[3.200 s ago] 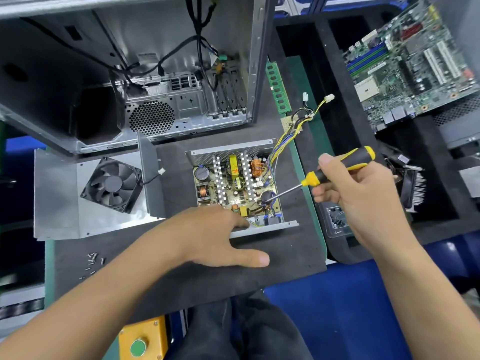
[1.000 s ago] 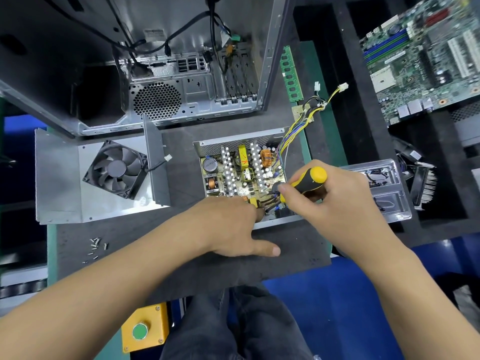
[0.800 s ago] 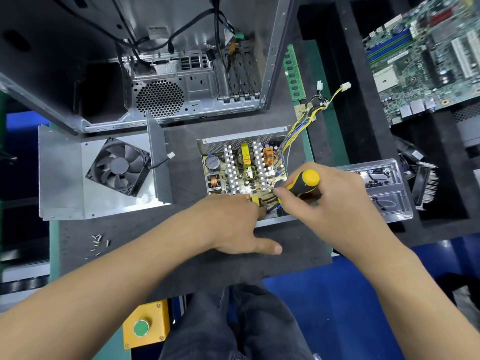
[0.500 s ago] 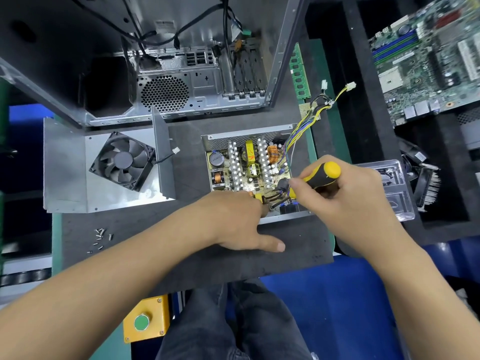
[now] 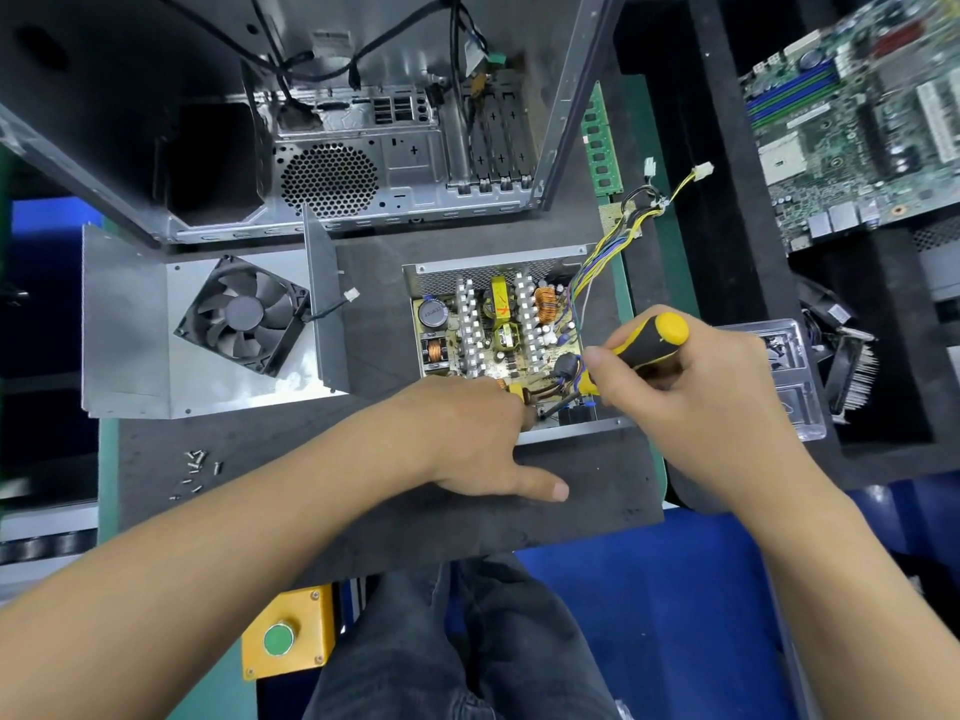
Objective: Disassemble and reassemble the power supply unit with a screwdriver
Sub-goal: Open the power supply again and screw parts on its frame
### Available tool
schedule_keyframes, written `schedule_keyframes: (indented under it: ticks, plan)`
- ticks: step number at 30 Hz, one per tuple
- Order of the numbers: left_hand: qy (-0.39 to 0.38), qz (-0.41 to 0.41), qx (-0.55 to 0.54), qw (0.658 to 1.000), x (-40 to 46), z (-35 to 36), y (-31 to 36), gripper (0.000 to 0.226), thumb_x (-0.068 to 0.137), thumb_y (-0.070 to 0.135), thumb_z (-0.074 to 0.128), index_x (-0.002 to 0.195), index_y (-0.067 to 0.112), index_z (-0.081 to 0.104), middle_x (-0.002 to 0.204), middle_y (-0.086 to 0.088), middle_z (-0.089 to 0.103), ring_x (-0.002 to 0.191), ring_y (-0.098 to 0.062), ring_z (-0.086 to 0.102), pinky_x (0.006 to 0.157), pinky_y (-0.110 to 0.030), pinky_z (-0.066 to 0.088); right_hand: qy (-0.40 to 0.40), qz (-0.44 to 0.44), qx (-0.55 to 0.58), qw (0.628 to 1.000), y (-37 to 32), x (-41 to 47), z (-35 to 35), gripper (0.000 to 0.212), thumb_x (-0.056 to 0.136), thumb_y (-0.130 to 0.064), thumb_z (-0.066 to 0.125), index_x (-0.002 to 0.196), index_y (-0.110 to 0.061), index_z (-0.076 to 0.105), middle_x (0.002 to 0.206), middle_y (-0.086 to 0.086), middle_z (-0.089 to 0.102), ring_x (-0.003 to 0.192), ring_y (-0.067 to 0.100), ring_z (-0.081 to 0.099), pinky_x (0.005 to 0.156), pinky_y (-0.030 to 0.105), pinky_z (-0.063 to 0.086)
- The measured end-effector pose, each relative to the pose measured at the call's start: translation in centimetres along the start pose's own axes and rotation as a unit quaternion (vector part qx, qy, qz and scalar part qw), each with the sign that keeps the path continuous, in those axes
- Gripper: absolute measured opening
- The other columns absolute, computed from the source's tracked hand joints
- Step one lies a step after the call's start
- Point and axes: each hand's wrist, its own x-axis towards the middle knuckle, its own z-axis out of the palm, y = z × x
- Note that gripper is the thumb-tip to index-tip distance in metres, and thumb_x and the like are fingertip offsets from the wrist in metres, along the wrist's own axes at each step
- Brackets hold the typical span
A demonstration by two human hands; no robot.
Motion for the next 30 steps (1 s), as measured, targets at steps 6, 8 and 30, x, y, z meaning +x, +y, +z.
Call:
schedule_keyframes:
  ticks: [6, 8, 30]
  plan:
    - [-0.001, -0.006, -0.036, 0.999, -0.1, 0.1, -0.2, 0.094, 0.072, 0.093, 0.038, 0.134, 0.025, 0.055, 0.084, 0.006, 0.057, 0.078, -0.017, 0.056, 0.071, -0.035, 0.050, 0.007, 0.031, 0.037, 0.999, -0.3, 0.0, -0.3, 0.026, 0.082, -0.050, 0.064, 0.076, -0.024, 0.065, 0.069, -0.012, 0.069, 0.061, 0.013, 0.068, 0.061, 0.033, 0.055]
    - [-0.004, -0.015, -0.070, 0.997, -0.2, 0.2, -0.4, 0.101, 0.067, 0.096, 0.038, 0.137, 0.025, 0.054, 0.101, 0.002, 0.065, 0.090, -0.019, 0.061, 0.080, -0.037, 0.054, 0.015, 0.060, 0.079, 0.995, -0.3, 0.0, -0.8, 0.022, 0.082, -0.046, 0.067, 0.079, -0.024, 0.066, 0.069, -0.007, 0.071, 0.061, 0.018, 0.070, 0.063, 0.040, 0.058]
    - [0.291, 0.116, -0.670, 0.673, -4.1, -0.2, 0.7, 0.024, 0.084, 0.026, 0.066, 0.102, 0.037, 0.078, 0.055, 0.000, 0.019, 0.054, -0.020, 0.014, 0.051, -0.023, 0.017, 0.070, 0.255, 0.494, 0.828, -0.8, 1.0, -2.1, 0.039, 0.098, -0.029, 0.056, 0.063, -0.021, 0.072, 0.066, 0.003, 0.065, 0.053, 0.011, 0.058, 0.049, 0.020, 0.049]
